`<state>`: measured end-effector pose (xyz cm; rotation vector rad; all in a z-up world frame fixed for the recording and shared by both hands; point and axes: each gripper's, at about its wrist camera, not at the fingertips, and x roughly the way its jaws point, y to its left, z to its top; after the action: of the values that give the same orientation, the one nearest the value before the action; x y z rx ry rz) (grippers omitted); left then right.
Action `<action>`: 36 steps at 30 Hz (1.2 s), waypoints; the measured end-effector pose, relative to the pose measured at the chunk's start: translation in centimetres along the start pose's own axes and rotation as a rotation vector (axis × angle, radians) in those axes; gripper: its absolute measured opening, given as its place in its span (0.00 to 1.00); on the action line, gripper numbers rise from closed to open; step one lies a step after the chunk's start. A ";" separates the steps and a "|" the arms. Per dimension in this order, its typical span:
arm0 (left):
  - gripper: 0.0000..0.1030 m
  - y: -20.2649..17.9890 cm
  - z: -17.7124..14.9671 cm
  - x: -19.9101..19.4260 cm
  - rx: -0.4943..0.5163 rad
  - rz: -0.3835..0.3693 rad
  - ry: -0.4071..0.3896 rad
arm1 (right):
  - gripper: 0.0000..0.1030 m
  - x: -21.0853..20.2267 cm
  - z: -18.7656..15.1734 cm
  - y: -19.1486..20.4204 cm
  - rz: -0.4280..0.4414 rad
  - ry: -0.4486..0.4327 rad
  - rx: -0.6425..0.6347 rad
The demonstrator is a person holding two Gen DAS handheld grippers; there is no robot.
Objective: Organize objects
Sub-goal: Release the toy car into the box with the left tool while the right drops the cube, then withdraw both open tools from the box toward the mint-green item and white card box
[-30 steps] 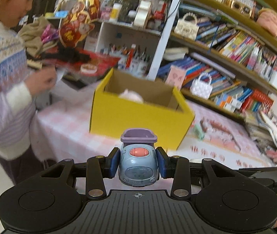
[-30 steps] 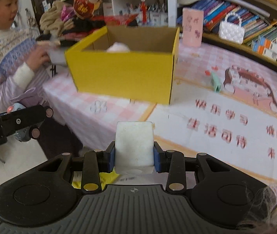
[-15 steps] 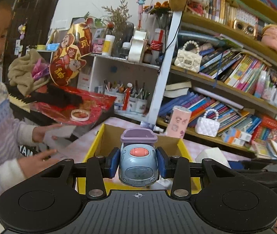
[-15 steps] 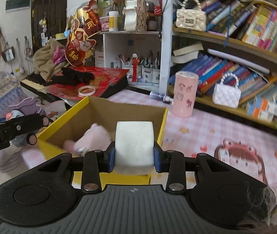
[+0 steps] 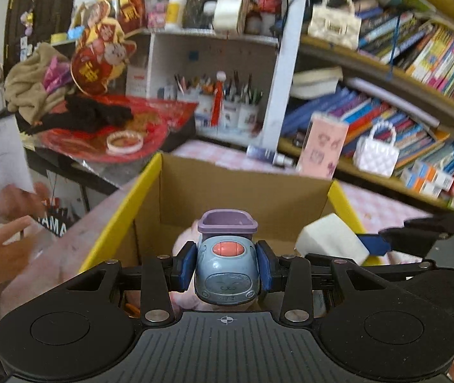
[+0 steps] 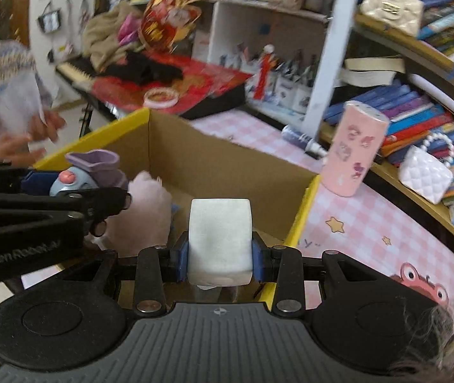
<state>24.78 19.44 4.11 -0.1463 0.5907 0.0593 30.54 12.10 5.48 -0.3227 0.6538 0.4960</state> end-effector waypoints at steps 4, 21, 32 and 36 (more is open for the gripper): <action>0.37 0.0 -0.4 1.3 0.012 0.029 0.036 | 0.34 1.9 -0.1 0.4 0.035 0.056 -0.034; 0.79 0.0 0.1 -1.6 -0.023 0.010 -0.073 | 0.45 1.7 -0.4 0.6 0.041 0.054 -0.045; 0.84 0.3 0.2 -8.1 -0.031 -0.007 -0.191 | 0.46 -5.1 -1.8 0.8 -0.077 -0.075 0.079; 0.84 0.5 -1.3 -9.5 -0.010 -0.008 -0.165 | 0.46 -7.4 -3.4 1.9 -0.101 -0.087 0.121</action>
<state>16.17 19.62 8.29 -0.1514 0.4249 0.0659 22.78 9.69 7.53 -0.2180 0.5776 0.3705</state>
